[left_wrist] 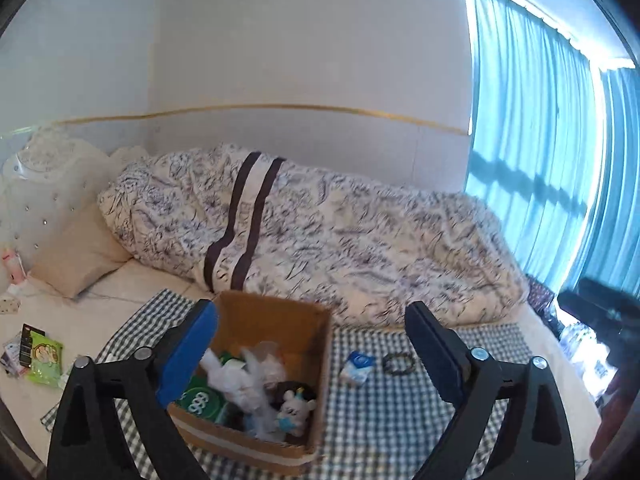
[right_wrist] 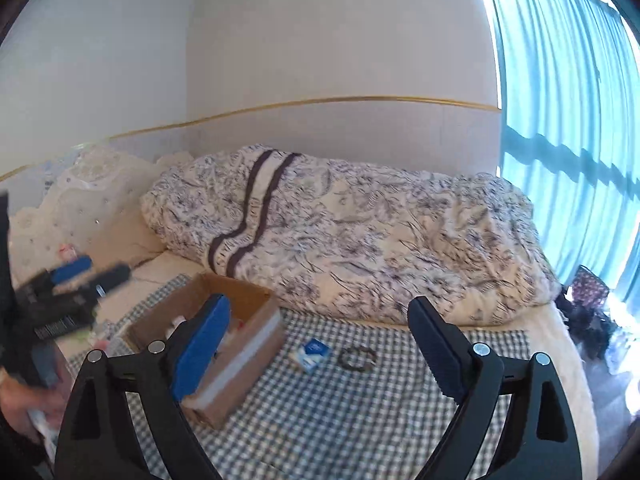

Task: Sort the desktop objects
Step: 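Withdraw both grippers from the box toward the tissue pack and bracelet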

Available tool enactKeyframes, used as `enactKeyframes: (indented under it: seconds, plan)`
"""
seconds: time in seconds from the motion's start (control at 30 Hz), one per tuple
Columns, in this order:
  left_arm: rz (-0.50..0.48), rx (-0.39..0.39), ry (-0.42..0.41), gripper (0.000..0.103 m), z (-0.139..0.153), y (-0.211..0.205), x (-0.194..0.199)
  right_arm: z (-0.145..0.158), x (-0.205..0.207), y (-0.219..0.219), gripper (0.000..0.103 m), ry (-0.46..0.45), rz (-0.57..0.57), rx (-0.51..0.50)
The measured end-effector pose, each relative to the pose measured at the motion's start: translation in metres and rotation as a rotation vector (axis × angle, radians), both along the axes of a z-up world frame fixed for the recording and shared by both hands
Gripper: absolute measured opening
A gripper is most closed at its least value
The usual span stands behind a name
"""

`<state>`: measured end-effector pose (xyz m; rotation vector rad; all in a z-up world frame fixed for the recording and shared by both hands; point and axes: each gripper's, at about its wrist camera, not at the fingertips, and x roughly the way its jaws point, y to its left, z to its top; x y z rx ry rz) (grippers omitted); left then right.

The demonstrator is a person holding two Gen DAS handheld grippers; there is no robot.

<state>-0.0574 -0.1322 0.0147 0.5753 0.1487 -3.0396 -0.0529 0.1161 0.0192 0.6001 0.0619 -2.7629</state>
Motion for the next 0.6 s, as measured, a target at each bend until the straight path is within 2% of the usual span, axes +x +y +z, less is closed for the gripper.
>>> enactKeyframes:
  seconds: [0.07, 0.2, 0.4, 0.47, 0.6]
  plan:
    - [-0.023, -0.008, 0.011, 0.103, 0.002, 0.012, 0.002, -0.006, 0.004, 0.012, 0.092, -0.008, -0.009, 0.006]
    - [-0.077, -0.049, -0.06, 0.103, -0.01, 0.041, -0.009, -0.022, 0.003, 0.037, 0.097, -0.035, -0.037, 0.006]
    - [-0.097, -0.094, -0.105, 0.103, -0.038, 0.074, -0.03, -0.045, -0.007, 0.067, 0.097, -0.064, -0.074, 0.049]
    - [-0.094, -0.12, -0.142, 0.103, -0.052, 0.081, -0.042, -0.053, -0.013, 0.076, 0.097, -0.088, -0.074, 0.041]
    - [-0.113, -0.104, -0.196, 0.103, -0.08, 0.089, -0.059, -0.072, -0.028, 0.089, 0.097, -0.128, -0.062, 0.014]
